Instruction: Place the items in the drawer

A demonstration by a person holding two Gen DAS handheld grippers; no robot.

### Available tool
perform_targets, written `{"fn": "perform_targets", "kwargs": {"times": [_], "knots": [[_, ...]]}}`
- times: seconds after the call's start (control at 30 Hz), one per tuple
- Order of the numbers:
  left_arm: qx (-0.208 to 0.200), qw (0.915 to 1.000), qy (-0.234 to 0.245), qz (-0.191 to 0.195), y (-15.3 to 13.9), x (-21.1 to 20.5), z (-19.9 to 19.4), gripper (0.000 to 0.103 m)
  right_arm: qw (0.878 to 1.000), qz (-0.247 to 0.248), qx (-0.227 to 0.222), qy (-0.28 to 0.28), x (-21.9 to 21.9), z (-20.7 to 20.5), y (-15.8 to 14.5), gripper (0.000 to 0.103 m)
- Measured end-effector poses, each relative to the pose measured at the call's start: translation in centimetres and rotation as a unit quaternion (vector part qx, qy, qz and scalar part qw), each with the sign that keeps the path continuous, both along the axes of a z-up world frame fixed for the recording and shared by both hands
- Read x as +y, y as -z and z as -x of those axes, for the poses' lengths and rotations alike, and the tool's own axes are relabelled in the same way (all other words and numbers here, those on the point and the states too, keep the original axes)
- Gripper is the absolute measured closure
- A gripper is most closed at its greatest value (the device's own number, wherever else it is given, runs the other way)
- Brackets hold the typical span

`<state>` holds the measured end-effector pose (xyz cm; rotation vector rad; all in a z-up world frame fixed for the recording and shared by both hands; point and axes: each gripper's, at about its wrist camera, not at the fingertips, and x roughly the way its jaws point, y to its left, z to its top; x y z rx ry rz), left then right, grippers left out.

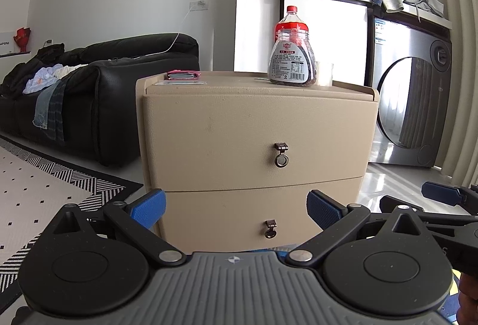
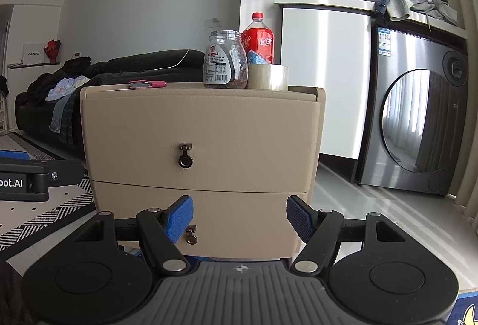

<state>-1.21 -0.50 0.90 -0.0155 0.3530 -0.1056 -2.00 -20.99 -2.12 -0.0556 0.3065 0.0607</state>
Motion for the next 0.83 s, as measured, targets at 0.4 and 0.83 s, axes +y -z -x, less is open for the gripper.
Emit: {"fn": "perform_targets", "kwargs": {"times": [0.4, 0.83], "knots": [[0.0, 1.0, 0.002, 0.0, -0.05, -0.05, 0.1, 0.0, 1.0, 0.0, 0.011, 0.001, -0.02, 0.08, 0.68, 0.03], [-0.003, 1.0, 0.003, 0.002, 0.02, -0.03, 0.26, 0.0, 1.0, -0.003, 0.013, -0.001, 0.28, 0.18, 0.73, 0.03]]}}
